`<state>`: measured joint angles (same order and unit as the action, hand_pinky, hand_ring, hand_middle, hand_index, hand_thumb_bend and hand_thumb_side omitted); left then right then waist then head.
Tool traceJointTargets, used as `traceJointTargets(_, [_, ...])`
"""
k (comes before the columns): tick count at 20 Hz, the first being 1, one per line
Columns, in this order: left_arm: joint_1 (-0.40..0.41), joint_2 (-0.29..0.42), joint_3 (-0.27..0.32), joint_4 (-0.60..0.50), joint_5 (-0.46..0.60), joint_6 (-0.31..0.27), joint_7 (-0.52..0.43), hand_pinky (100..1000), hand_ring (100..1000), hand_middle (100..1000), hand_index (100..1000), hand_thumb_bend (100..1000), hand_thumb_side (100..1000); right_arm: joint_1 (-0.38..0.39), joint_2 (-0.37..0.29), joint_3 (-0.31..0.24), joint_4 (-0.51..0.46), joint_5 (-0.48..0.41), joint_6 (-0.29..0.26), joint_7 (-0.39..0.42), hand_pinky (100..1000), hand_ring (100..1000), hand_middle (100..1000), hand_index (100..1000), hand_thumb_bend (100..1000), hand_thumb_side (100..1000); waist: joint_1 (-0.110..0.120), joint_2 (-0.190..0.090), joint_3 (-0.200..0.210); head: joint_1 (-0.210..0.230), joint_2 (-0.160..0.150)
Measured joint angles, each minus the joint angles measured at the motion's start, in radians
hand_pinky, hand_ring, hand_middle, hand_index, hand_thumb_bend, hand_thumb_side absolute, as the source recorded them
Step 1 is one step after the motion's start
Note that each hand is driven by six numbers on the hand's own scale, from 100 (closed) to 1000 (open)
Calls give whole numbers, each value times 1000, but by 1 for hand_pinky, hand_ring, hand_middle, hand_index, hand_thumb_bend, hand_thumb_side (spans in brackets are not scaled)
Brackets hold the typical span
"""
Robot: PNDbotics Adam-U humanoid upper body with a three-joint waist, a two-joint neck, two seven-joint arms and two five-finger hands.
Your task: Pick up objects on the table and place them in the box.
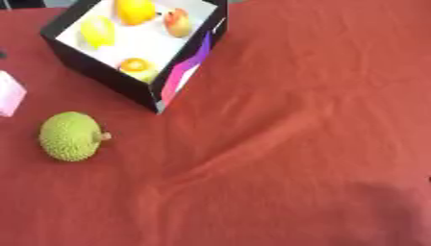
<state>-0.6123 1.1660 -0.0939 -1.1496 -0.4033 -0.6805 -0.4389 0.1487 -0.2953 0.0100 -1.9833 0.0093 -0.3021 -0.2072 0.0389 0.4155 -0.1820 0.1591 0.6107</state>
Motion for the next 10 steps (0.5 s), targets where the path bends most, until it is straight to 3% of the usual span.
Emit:
traceJointTargets(9, [-41, -35, 12, 80, -94, -32, 32, 1000, 970, 868, 964, 531, 430, -11, 11, 4, 0, 12, 14, 3, 1000, 835, 723, 792, 100, 519, 3, 16, -11, 14, -7])
traceJointTargets(10, [-46, -39, 15, 89, -102, -35, 35, 1000, 970, 868, 964, 531, 430, -14, 13, 4, 0, 13, 15, 3, 1000, 835, 722, 792, 100, 466, 4, 18, -13, 15, -8])
